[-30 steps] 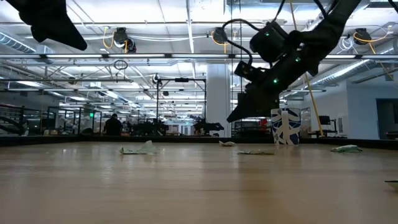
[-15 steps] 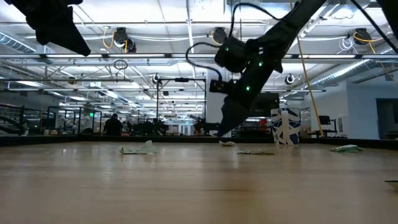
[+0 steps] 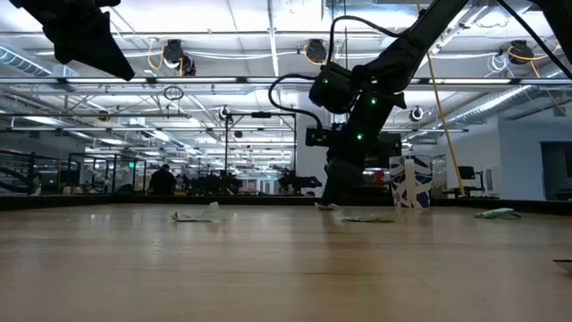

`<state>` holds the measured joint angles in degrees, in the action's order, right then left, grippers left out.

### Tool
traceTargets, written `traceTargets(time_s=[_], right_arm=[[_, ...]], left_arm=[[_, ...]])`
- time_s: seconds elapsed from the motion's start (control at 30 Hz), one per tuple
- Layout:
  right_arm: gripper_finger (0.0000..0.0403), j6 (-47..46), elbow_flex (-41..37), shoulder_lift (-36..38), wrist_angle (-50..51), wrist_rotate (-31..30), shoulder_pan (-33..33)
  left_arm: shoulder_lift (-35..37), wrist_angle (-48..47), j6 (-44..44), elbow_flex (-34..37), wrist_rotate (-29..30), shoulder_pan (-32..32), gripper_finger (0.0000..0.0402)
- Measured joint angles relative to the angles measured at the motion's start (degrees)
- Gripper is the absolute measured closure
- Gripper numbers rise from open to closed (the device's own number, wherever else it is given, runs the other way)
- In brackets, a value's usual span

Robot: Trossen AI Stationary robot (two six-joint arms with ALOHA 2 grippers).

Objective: Pick and place Stevia / Truvia into bins
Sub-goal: Put the stevia packet into the bottom transparent container

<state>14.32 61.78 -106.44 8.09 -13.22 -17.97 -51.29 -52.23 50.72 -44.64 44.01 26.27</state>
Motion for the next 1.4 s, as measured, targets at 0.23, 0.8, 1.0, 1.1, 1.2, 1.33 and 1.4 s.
traceTargets(time_s=[0.23,0.8,1.0,1.1,1.2,1.33,1.4], right_arm=[[0.0261,-0.6,-1.4,-0.5,-0.5,4.3,-1.9],[0.0362,-2.6,-2.5,-0.5,-1.3,6.9,-2.9],[0.0399,-3.4,-2.6,1.3,1.6,4.1,0.6],[0.0402,-4.7,-2.7,6.0,8.2,-3.0,4.9],[0.0402,-11.2,-2.5,13.7,17.7,-4.5,10.0],[0.0402,-27.6,-2.5,24.9,29.1,0.5,18.4],[0.0402,-32.3,-2.4,30.5,34.2,6.7,23.2]], left_arm=[[-0.1,0.0,0.0,0.0,-0.1,-1.3,0.0355],[-0.1,0.0,0.5,0.0,-0.4,-1.6,0.0355],[-0.1,0.0,0.5,0.0,-0.4,-1.6,0.0355],[-0.1,0.0,0.5,0.0,-0.5,-1.6,0.0355],[-0.1,0.0,0.8,0.0,-0.5,-1.6,0.0355],[-0.1,0.0,0.9,0.0,-0.7,-1.6,0.0355],[-0.1,0.0,0.6,0.0,-0.7,-1.6,0.0355]])
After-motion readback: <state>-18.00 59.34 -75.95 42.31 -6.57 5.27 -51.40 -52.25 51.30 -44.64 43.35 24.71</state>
